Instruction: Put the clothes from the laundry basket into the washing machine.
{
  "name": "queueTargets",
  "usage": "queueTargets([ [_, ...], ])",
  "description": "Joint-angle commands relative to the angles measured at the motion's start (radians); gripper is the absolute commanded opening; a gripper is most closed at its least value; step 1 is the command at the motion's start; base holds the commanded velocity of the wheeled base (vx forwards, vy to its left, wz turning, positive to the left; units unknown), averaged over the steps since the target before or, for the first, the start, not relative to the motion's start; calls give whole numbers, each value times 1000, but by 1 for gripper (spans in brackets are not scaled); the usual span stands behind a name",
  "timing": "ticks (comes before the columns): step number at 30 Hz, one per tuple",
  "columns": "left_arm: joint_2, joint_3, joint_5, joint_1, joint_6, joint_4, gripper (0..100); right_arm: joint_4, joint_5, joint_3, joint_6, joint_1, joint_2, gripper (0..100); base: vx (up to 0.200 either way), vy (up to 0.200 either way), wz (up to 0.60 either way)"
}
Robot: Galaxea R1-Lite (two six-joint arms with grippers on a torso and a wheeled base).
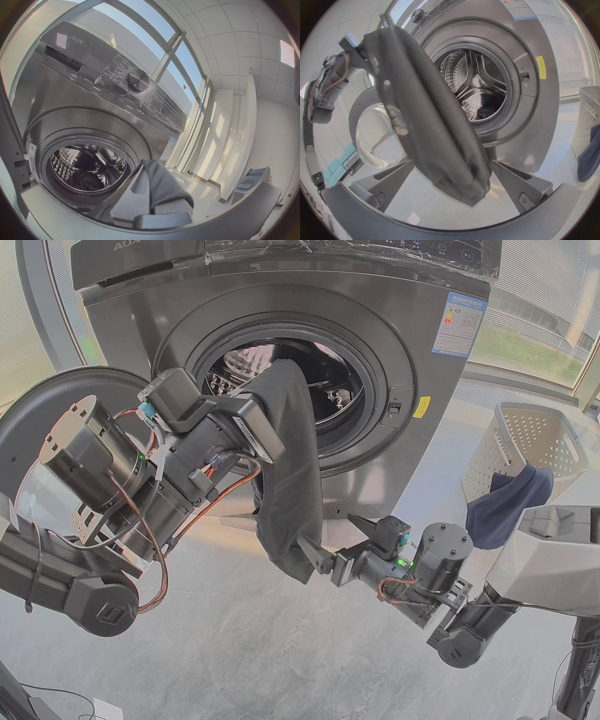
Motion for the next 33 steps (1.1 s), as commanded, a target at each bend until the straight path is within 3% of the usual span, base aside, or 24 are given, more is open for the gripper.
queueTargets([
  [1,-34,6,-2,-39,-7,3,0,8,8,-212,-26,-53,143,100,0,0,0],
  [5,-40,6,-2,-44,-5,7,0,16,28,-299,-32,-65,185,100,0,0,0],
  [12,-35,9,-2,-71,-5,9,0,19,63,-336,-52,-54,220,100,0,0,0],
  [27,-55,20,-2,-87,-5,7,0,62,52,-544,-44,-79,284,100,0,0,0],
  [28,-55,20,-2,-85,-5,7,0,62,49,-547,-42,-79,284,0,0,0,0],
  [31,-43,18,2,-67,-5,9,0,51,29,-547,-41,-70,283,0,0,0,0],
  [33,-37,18,-1,-18,-5,7,0,49,29,-544,-39,-73,272,0,0,0,0],
])
